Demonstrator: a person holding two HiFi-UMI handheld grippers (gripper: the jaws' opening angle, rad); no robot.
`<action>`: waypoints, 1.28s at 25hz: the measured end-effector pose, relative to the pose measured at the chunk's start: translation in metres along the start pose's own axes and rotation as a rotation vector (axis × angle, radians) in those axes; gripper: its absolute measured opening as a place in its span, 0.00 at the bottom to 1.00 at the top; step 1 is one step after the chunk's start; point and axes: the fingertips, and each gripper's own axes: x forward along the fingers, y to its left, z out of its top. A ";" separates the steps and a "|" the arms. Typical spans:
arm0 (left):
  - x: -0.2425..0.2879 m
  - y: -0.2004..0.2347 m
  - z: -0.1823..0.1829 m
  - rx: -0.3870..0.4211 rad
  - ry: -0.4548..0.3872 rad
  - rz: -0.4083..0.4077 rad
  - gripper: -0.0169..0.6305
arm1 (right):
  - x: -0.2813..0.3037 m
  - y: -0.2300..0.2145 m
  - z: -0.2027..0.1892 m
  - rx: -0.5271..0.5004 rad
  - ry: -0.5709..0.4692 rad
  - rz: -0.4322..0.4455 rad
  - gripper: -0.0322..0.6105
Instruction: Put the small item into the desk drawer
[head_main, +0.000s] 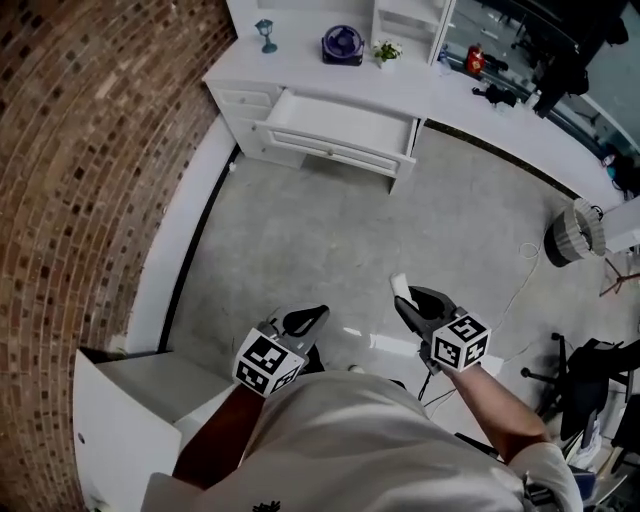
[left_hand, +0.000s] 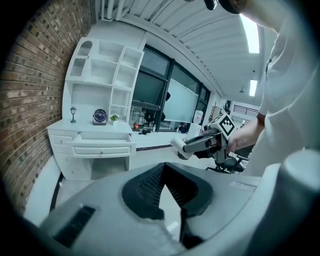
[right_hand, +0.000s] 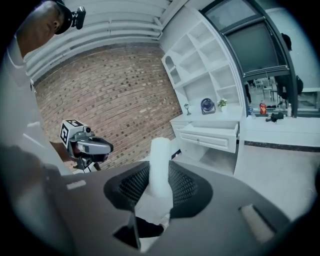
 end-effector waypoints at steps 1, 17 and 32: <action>-0.002 0.016 0.005 0.013 -0.002 -0.013 0.03 | 0.012 0.000 0.009 -0.002 -0.001 -0.016 0.26; -0.014 0.191 0.051 0.017 -0.030 -0.120 0.03 | 0.152 -0.034 0.110 0.061 -0.041 -0.185 0.26; 0.094 0.289 0.147 0.054 -0.008 -0.094 0.03 | 0.239 -0.207 0.199 0.093 -0.087 -0.208 0.26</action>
